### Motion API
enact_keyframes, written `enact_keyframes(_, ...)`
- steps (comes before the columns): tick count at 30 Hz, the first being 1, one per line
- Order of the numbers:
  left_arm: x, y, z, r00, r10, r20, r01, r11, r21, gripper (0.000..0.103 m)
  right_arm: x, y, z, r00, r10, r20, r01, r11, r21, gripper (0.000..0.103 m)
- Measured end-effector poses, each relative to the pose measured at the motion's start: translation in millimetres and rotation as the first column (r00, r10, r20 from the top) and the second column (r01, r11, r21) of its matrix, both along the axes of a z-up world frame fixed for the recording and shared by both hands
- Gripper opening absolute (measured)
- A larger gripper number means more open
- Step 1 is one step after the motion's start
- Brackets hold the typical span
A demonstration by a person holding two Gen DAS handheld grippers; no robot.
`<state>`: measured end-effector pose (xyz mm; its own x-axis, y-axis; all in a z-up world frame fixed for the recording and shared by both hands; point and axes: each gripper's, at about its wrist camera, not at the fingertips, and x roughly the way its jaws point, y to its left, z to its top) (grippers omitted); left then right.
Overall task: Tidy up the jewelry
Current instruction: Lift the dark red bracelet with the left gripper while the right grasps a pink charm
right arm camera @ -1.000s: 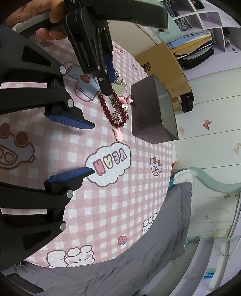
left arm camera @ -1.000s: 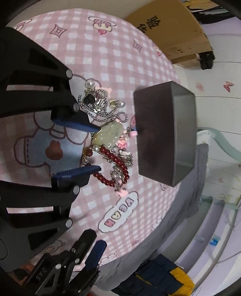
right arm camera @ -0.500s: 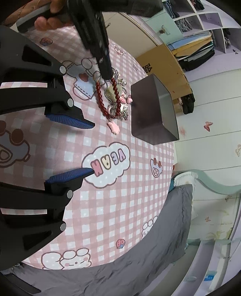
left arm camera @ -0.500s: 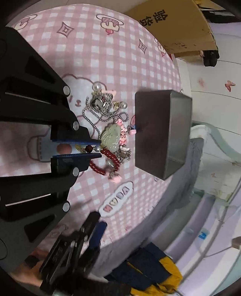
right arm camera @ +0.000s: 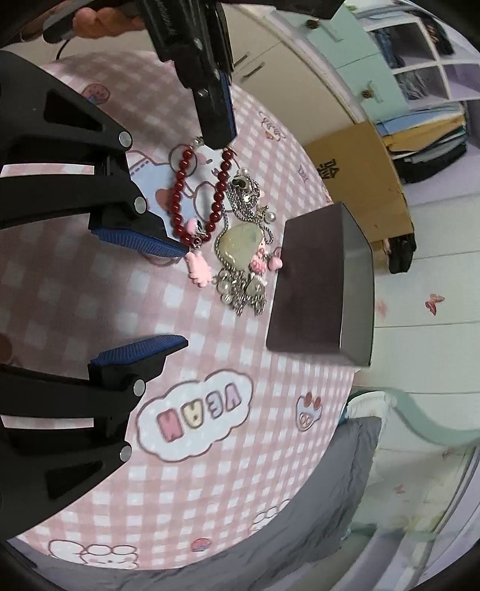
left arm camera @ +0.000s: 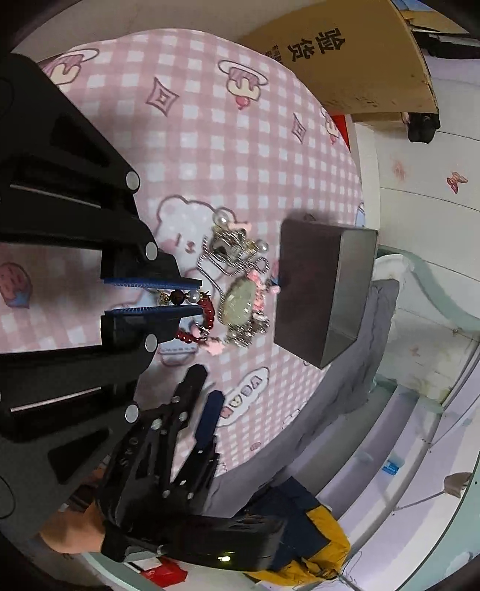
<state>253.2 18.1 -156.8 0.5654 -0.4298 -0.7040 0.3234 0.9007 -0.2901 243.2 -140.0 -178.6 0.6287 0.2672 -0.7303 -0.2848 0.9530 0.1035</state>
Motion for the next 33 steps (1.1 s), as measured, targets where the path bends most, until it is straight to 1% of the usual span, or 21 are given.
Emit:
enact_keyframes(2, -1, 5, -3, 1.0, 0.004, -0.01, -0.004, 1.0, 0.0, 0.008, 3, 7, -1, 1.0, 0.027, -0.005, -0.027, 1.0, 0.009, 0.041)
enact_keyframes(6, -1, 11, -7, 1.0, 0.016, -0.021, -0.016, 1.0, 0.0, 0.008, 12, 20, -3, 0.998, 0.06, -0.025, -0.06, 0.998, 0.0, 0.041)
enact_keyframes(9, -2, 10, -9, 1.0, 0.009, -0.023, -0.009, 1.0, 0.003, 0.008, 18, 24, -5, 0.997, 0.072, -0.039, -0.071, 0.997, 0.037, 0.041)
enact_keyframes(13, -2, 11, -11, 1.0, 0.004, -0.028, -0.004, 1.0, -0.006, 0.008, 23, 26, -8, 0.995, 0.084, -0.06, -0.08, 0.995, 0.057, 0.041)
enact_keyframes(15, -2, 11, -12, 1.0, 0.002, -0.029, -0.002, 1.0, -0.006, 0.008, 24, 25, -8, 0.995, 0.082, -0.062, -0.079, 0.996, 0.053, 0.038)
enact_keyframes(16, -2, 11, -13, 1.0, 0.002, -0.031, -0.002, 1.0, -0.011, 0.009, 23, 26, -8, 0.995, 0.082, -0.06, -0.08, 0.996, 0.043, 0.034)
enact_keyframes(17, -1, 11, -13, 0.999, 0.002, -0.033, -0.002, 1.0, -0.018, 0.009, 23, 27, -8, 0.994, 0.092, -0.06, -0.09, 0.995, 0.045, 0.028)
enact_keyframes(18, -1, 11, -13, 0.999, 0.002, -0.033, -0.003, 1.0, -0.021, 0.009, 21, 28, -7, 0.993, 0.1, -0.059, -0.098, 0.994, 0.047, 0.025)
enact_keyframes(22, 3, 12, -12, 1.0, 0.006, -0.031, -0.007, 0.999, -0.032, 0.008, 15, 30, -6, 0.994, 0.101, -0.044, -0.1, 0.995, 0.021, 0.025)
enact_keyframes(26, 7, 11, -1, 1.0, -0.01, -0.014, 0.009, 0.998, -0.066, 0.009, 12, 22, -1, 0.996, 0.081, -0.032, -0.079, 0.995, 0.059, 0.024)
enact_keyframes(29, 12, 8, 13, 0.999, -0.029, 0.013, 0.03, 0.995, -0.09, 0.009, 9, 12, 13, 0.998, 0.063, -0.008, -0.061, 0.993, 0.104, 0.024)
enact_keyframes(33, 19, -1, 41, 0.996, -0.059, 0.074, 0.068, 0.99, -0.127, 0.009, 8, -1, 37, 0.998, 0.044, 0.044, -0.051, 0.986, 0.161, 0.024)
